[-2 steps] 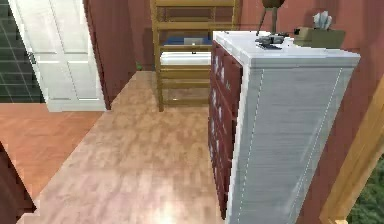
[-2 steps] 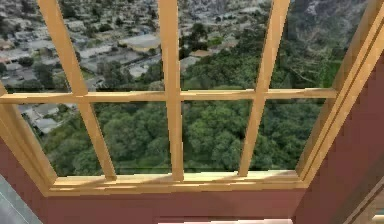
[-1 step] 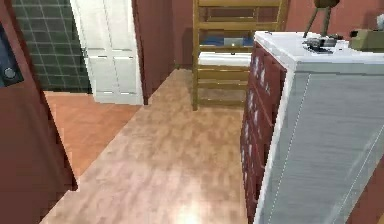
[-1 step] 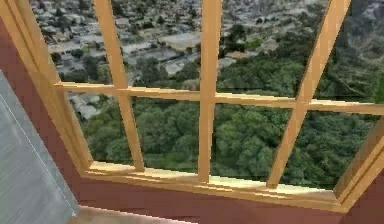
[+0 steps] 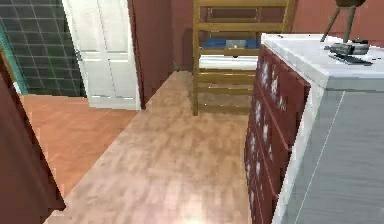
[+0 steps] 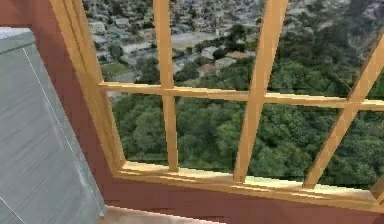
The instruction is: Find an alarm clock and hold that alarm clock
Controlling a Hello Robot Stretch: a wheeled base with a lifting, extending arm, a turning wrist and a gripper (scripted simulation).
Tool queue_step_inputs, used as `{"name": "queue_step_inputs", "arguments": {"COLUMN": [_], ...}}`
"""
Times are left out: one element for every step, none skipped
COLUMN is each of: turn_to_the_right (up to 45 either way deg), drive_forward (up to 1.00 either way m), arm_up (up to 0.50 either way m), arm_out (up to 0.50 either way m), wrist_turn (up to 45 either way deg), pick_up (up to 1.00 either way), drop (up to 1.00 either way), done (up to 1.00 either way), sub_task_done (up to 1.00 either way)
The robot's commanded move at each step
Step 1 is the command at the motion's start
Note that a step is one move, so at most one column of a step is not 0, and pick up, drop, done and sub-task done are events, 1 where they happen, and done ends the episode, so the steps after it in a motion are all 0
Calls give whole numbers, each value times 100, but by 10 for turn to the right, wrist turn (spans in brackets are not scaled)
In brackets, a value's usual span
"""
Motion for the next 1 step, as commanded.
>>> {"name": "queue_step_inputs", "arguments": {"turn_to_the_right": [-240], "drive_forward": [0], "arm_up": [0], "arm_out": [0], "wrist_turn": [0], "pick_up": [0], "drop": [0], "done": [0], "sub_task_done": [0]}}
